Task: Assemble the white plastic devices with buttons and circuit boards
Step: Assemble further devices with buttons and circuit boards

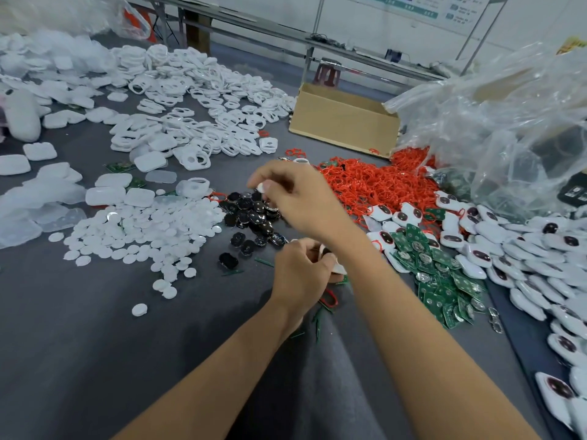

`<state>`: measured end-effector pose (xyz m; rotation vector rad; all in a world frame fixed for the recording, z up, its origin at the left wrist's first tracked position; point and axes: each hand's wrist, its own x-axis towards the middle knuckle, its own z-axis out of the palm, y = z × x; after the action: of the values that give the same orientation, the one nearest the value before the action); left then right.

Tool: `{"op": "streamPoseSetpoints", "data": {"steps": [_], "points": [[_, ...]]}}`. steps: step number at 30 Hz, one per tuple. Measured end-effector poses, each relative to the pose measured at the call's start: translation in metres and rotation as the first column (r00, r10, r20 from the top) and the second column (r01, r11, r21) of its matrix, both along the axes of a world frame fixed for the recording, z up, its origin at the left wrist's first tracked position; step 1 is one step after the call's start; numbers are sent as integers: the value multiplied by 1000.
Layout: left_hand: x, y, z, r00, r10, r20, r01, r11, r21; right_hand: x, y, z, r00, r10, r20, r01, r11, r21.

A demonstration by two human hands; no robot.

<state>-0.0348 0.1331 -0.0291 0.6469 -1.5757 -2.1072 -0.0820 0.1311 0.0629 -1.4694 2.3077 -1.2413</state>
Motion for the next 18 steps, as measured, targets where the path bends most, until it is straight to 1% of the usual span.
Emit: {"op": "streamPoseSetpoints", "data": {"steps": [2, 4, 8, 11, 15, 18], "points": [[2, 1, 0, 1000, -7, -7, 7, 999, -41, -8, 28, 3, 999, -46, 10, 47, 995, -87], [3, 2, 1, 1000, -13, -1, 13, 999, -46, -15, 60, -1, 992, -101, 81, 112, 983, -144], [3, 3, 4, 1000, 1, -7, -2, 1000, -31, -22, 107, -18, 974, -189, 126, 205, 970, -134], [3, 4, 5, 1000, 14, 4, -13, 1000, -25, -21, 121, -29, 964, -181, 196, 216, 961, -173], [4, 4, 5, 1000, 14, 12, -14, 1000, -24, -18, 126, -35, 947, -109, 302, 189, 950, -249], [3, 4, 6, 1000, 12, 6, -12, 1000, -13, -18, 126, -39, 935, -101, 339, 204, 937, -284]]}}
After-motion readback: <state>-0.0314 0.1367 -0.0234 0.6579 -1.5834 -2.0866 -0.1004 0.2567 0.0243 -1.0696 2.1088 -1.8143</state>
